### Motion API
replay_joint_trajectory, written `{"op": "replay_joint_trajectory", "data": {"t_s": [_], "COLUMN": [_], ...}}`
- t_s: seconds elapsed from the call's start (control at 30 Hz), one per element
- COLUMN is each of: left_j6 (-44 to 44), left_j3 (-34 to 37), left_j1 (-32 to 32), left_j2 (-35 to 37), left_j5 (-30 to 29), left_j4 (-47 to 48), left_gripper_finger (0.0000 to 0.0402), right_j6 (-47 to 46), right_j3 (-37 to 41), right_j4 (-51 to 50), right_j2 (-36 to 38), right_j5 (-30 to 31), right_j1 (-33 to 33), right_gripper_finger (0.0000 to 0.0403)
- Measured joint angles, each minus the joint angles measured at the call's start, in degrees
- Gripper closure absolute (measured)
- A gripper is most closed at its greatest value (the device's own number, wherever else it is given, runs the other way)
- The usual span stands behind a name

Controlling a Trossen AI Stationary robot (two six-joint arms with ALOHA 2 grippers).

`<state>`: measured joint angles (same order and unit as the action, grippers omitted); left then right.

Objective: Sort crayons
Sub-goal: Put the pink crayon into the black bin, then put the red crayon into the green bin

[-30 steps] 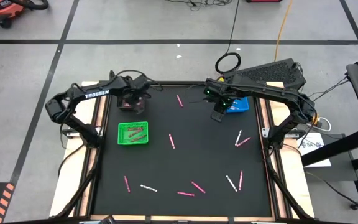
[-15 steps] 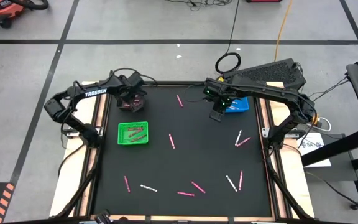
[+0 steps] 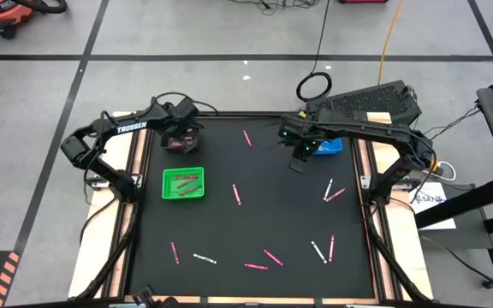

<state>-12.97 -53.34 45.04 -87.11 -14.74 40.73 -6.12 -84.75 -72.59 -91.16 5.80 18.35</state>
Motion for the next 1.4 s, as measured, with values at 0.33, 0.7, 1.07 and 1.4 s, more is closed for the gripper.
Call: {"op": "replay_joint_trajectory", "data": {"t_s": [0.33,0.7,1.07,1.4], "left_j6": [0.6,3.6,14.0,23.5], "left_j3": [0.0,-0.1,-0.1,-0.1], "left_j1": [-0.1,-5.7,-15.9,-27.1], "left_j2": [0.0,8.4,19.4,22.3], "left_j5": [0.0,-0.4,7.5,8.7], "left_j4": [0.1,0.3,4.3,10.3], "left_gripper_finger": [0.0313,0.0311,0.0311,0.0311], "right_j6": [-6.8,-22.3,-35.2,-48.3], "right_j3": [0.0,0.0,0.0,0.0], "right_j4": [2.1,1.7,10.3,16.2], "right_j2": [0.0,0.0,0.0,-0.6], "right_j5": [0.1,0.2,0.1,-1.3], "right_j1": [-6.9,-16.6,-29.8,-33.2], "right_gripper_finger": [0.0303,0.0303,0.0303,0.0303]}}
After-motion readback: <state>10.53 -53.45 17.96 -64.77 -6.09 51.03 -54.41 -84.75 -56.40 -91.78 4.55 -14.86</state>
